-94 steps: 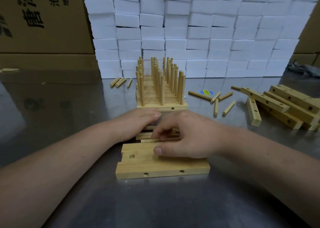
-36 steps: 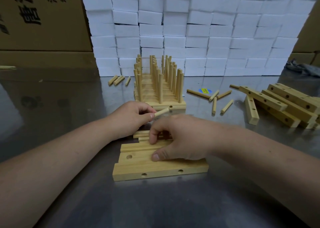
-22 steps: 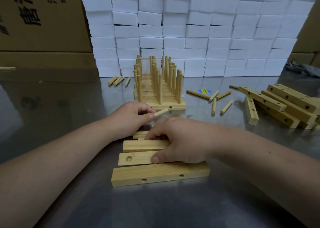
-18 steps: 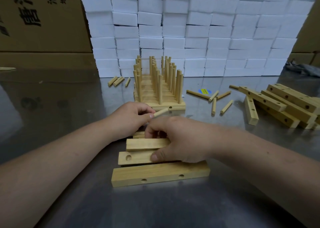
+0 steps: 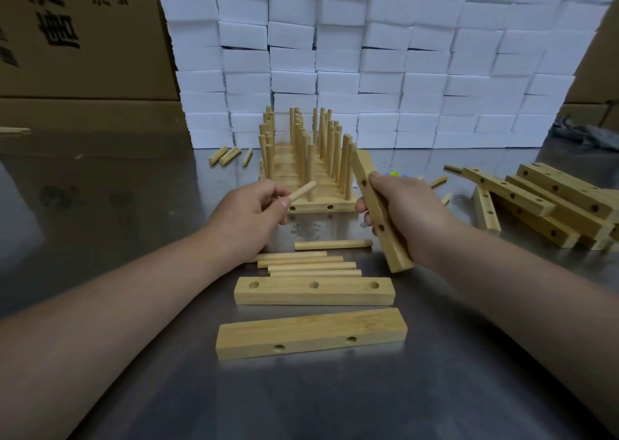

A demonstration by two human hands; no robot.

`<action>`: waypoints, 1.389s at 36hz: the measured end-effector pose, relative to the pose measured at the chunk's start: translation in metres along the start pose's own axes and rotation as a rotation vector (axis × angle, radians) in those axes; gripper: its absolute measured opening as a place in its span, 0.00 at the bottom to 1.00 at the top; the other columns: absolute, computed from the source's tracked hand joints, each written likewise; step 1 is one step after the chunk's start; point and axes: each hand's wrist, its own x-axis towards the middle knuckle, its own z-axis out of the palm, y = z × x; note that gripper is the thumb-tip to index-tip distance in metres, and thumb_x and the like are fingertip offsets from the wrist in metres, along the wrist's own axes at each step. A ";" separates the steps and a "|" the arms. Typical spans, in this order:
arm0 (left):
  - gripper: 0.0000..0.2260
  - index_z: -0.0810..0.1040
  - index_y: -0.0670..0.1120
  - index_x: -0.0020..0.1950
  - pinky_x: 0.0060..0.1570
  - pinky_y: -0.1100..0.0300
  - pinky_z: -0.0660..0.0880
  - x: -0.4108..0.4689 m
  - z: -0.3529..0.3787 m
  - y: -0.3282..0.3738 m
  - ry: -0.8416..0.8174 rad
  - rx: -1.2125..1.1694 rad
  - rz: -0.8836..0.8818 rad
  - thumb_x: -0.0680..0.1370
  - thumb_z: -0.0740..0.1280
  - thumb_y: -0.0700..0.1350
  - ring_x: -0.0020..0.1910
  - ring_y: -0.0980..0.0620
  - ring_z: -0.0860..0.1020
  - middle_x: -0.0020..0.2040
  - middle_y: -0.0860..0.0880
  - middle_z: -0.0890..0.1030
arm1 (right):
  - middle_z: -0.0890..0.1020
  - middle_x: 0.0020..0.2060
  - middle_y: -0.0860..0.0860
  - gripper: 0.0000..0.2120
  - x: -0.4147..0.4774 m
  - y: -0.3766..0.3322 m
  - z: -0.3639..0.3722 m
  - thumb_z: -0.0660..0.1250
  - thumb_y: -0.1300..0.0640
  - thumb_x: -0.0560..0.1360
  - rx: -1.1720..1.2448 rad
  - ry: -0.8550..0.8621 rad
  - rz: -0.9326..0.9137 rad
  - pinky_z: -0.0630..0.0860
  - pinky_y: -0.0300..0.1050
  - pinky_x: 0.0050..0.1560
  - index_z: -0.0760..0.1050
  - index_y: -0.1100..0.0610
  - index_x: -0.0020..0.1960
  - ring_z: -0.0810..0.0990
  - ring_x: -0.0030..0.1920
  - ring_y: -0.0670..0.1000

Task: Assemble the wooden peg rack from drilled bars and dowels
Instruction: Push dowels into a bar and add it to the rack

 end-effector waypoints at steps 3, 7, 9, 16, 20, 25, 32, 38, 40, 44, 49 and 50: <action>0.10 0.74 0.61 0.42 0.31 0.68 0.67 -0.002 0.000 0.001 0.028 0.009 0.032 0.79 0.61 0.46 0.31 0.62 0.71 0.35 0.56 0.77 | 0.79 0.28 0.50 0.14 0.003 0.003 -0.002 0.60 0.48 0.78 0.159 -0.092 0.096 0.72 0.41 0.27 0.74 0.56 0.41 0.73 0.24 0.48; 0.12 0.74 0.65 0.43 0.37 0.62 0.73 -0.004 0.001 0.001 0.051 -0.017 0.071 0.78 0.63 0.46 0.38 0.51 0.77 0.36 0.54 0.78 | 0.80 0.30 0.48 0.06 0.003 0.009 -0.001 0.61 0.54 0.79 0.218 -0.195 0.041 0.69 0.37 0.22 0.73 0.56 0.46 0.71 0.21 0.46; 0.13 0.74 0.66 0.44 0.40 0.54 0.75 -0.005 0.002 0.003 0.040 0.002 0.097 0.78 0.64 0.46 0.41 0.48 0.78 0.37 0.54 0.79 | 0.80 0.30 0.49 0.10 0.004 0.010 -0.001 0.58 0.53 0.80 0.225 -0.227 0.038 0.68 0.36 0.22 0.73 0.57 0.45 0.70 0.22 0.46; 0.10 0.81 0.55 0.56 0.38 0.72 0.68 -0.007 0.005 0.009 0.011 0.088 0.158 0.77 0.65 0.46 0.39 0.71 0.74 0.35 0.67 0.75 | 0.80 0.34 0.51 0.16 0.009 0.010 -0.002 0.50 0.60 0.78 0.295 -0.309 0.056 0.71 0.38 0.26 0.76 0.57 0.50 0.71 0.25 0.49; 0.10 0.80 0.56 0.56 0.34 0.64 0.69 -0.007 0.007 0.010 0.042 0.105 0.138 0.77 0.64 0.47 0.33 0.62 0.74 0.33 0.60 0.77 | 0.80 0.36 0.50 0.11 0.009 0.011 -0.002 0.57 0.62 0.76 0.213 -0.310 -0.017 0.72 0.40 0.29 0.76 0.57 0.52 0.72 0.28 0.48; 0.10 0.81 0.55 0.56 0.34 0.63 0.69 -0.005 0.007 0.005 0.068 0.085 0.106 0.77 0.64 0.47 0.32 0.59 0.72 0.33 0.58 0.76 | 0.82 0.35 0.52 0.01 0.009 0.012 0.001 0.63 0.63 0.77 0.241 -0.224 -0.089 0.71 0.36 0.24 0.72 0.59 0.47 0.73 0.25 0.45; 0.10 0.81 0.55 0.55 0.31 0.66 0.68 -0.004 0.008 0.003 0.074 0.057 0.124 0.77 0.65 0.47 0.29 0.62 0.71 0.31 0.57 0.76 | 0.84 0.36 0.51 0.13 0.007 0.010 0.000 0.57 0.52 0.80 0.218 -0.253 -0.018 0.75 0.39 0.28 0.77 0.59 0.48 0.77 0.28 0.46; 0.10 0.81 0.53 0.56 0.26 0.74 0.63 -0.004 0.007 0.004 0.128 0.025 0.138 0.77 0.65 0.46 0.27 0.65 0.70 0.30 0.59 0.75 | 0.83 0.37 0.51 0.14 0.003 0.009 0.003 0.54 0.53 0.81 0.127 -0.301 -0.029 0.73 0.40 0.29 0.77 0.55 0.52 0.75 0.28 0.48; 0.10 0.81 0.52 0.57 0.26 0.74 0.63 -0.004 0.007 0.004 0.145 0.030 0.139 0.77 0.65 0.46 0.27 0.65 0.71 0.29 0.59 0.75 | 0.82 0.36 0.52 0.15 0.003 0.008 0.003 0.52 0.55 0.81 0.160 -0.340 -0.031 0.74 0.41 0.30 0.76 0.49 0.58 0.75 0.28 0.48; 0.10 0.81 0.52 0.57 0.26 0.75 0.62 -0.003 0.007 0.004 0.182 0.044 0.129 0.77 0.64 0.47 0.27 0.66 0.71 0.27 0.62 0.74 | 0.81 0.33 0.51 0.17 0.000 0.008 0.003 0.54 0.59 0.80 0.126 -0.372 -0.096 0.74 0.41 0.30 0.74 0.41 0.59 0.75 0.29 0.49; 0.10 0.81 0.52 0.57 0.27 0.76 0.63 -0.003 0.007 0.004 0.196 0.062 0.132 0.77 0.64 0.47 0.29 0.68 0.72 0.30 0.62 0.75 | 0.81 0.31 0.49 0.16 -0.002 0.007 0.002 0.59 0.59 0.79 0.089 -0.354 -0.143 0.74 0.38 0.29 0.76 0.37 0.51 0.76 0.28 0.47; 0.10 0.81 0.52 0.56 0.27 0.76 0.64 -0.003 0.007 0.004 0.196 0.066 0.130 0.77 0.65 0.47 0.30 0.68 0.72 0.31 0.62 0.75 | 0.81 0.31 0.49 0.16 -0.003 0.007 0.002 0.59 0.59 0.79 0.074 -0.345 -0.152 0.75 0.37 0.29 0.75 0.36 0.50 0.76 0.27 0.47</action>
